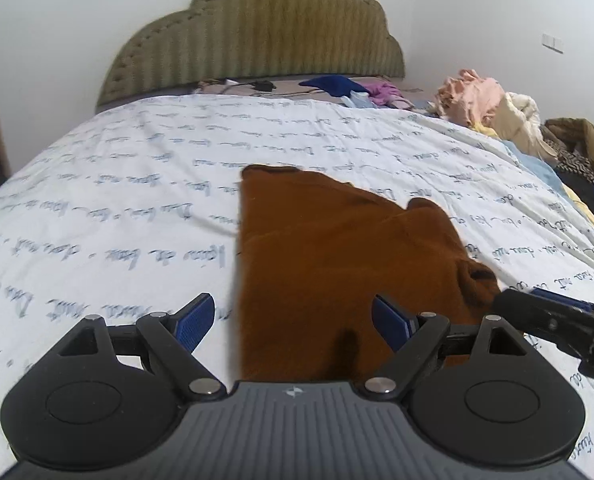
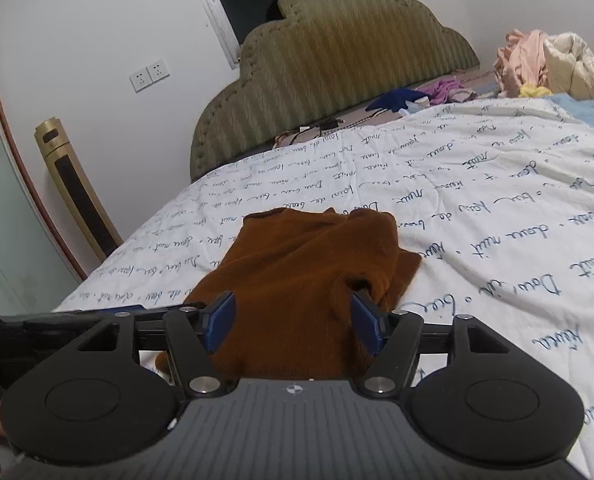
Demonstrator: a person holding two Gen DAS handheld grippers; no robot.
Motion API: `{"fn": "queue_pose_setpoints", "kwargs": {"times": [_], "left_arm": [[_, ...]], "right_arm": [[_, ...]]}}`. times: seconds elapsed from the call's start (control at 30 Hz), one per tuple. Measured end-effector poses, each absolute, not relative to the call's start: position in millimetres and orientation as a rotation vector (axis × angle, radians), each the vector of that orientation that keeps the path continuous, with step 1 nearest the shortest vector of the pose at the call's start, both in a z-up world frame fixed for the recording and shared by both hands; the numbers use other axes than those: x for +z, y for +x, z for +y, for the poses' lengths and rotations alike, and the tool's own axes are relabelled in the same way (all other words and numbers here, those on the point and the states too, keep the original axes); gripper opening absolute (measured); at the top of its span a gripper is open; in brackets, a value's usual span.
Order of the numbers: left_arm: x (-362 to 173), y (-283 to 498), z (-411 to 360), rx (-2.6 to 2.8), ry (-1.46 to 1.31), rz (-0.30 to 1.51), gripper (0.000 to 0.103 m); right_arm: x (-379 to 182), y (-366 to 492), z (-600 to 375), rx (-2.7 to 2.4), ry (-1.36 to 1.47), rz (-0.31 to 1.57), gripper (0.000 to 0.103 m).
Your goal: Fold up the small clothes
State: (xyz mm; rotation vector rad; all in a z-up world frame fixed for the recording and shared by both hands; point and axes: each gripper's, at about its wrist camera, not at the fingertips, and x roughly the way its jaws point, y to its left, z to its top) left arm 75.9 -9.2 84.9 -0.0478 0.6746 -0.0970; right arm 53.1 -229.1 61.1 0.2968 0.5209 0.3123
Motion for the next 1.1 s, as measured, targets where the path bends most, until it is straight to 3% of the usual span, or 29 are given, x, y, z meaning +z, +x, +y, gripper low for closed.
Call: {"fn": "queue_pose_setpoints", "kwargs": {"times": [1.1], "left_arm": [[91,-9,34,-0.051,-0.09,0.548,0.086]], "right_arm": [[47,-8,-206,0.322,0.218,0.531,0.073]]}}
